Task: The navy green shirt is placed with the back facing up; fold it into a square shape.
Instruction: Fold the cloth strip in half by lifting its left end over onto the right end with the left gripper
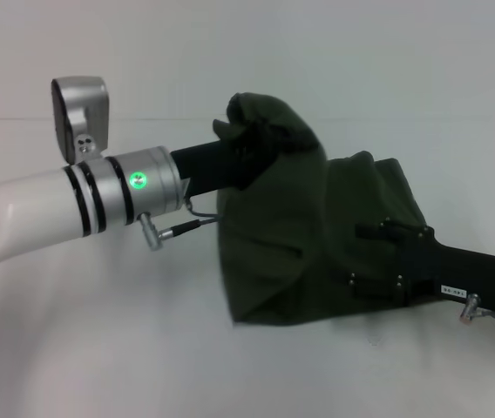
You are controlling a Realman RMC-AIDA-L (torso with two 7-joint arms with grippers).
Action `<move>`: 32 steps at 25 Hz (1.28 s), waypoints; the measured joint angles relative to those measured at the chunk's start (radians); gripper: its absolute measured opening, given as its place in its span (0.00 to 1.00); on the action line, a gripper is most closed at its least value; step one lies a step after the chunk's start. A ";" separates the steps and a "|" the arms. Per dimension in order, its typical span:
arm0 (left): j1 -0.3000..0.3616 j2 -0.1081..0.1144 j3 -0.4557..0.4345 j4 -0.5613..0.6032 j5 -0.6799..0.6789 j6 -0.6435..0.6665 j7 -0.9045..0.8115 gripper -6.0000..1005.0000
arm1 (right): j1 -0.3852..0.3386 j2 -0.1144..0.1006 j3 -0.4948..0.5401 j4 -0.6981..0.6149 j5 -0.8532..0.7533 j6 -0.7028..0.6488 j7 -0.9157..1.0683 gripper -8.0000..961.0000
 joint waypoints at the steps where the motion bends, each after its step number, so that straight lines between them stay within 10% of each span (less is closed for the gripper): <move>1: -0.007 -0.001 0.002 -0.001 -0.005 0.005 0.001 0.11 | 0.001 0.001 -0.001 0.000 -0.001 0.001 -0.002 0.94; 24: -0.119 -0.005 -0.008 -0.296 -0.166 -0.181 0.270 0.17 | -0.093 -0.003 0.024 -0.034 0.004 -0.046 -0.022 0.92; 32: -0.139 -0.005 -0.132 -0.399 -0.192 -0.206 0.471 0.21 | -0.152 -0.007 0.098 -0.049 0.005 -0.103 -0.024 0.91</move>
